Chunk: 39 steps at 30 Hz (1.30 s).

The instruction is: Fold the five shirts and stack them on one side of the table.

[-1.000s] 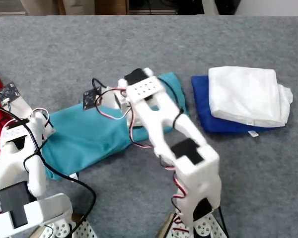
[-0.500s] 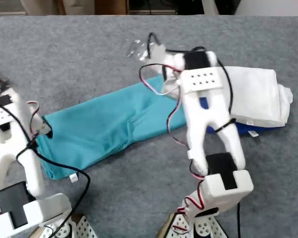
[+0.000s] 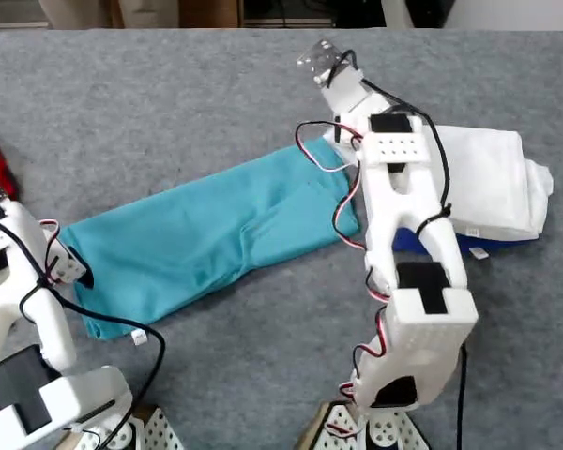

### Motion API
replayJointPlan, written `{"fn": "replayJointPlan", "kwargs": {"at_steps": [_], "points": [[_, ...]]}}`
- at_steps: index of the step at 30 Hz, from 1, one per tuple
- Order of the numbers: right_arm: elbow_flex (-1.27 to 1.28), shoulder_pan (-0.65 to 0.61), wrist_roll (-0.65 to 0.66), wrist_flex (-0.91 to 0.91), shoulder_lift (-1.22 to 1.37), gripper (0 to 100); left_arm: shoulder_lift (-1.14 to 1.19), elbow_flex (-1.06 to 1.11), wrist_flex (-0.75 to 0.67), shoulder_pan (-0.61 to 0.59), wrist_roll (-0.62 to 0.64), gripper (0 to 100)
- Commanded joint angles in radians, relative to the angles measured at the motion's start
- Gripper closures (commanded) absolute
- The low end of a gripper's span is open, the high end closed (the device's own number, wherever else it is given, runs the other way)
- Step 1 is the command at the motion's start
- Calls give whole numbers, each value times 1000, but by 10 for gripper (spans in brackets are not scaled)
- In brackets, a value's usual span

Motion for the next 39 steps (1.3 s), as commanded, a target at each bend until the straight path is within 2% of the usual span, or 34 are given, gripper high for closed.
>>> {"fn": "replayJointPlan", "kwargs": {"at_steps": [1, 7, 12, 20, 27, 39], "points": [[12, 51, -74, -112, 1, 994, -5, 40, -92, 2, -6, 829], [113, 94, -84, -324, 25, 994, -5, 103, -167, 3, 2, 829], [102, 73, -78, -325, 47, 994, -4, 104, -180, 12, 3, 829], [76, 74, -78, -319, 87, 994, -12, 64, -121, 117, 49, 829], [74, 76, -78, -319, 90, 994, -2, 118, -229, 71, 46, 829], [74, 76, -78, -319, 90, 994, -1, 135, -269, 25, 43, 829]]}}
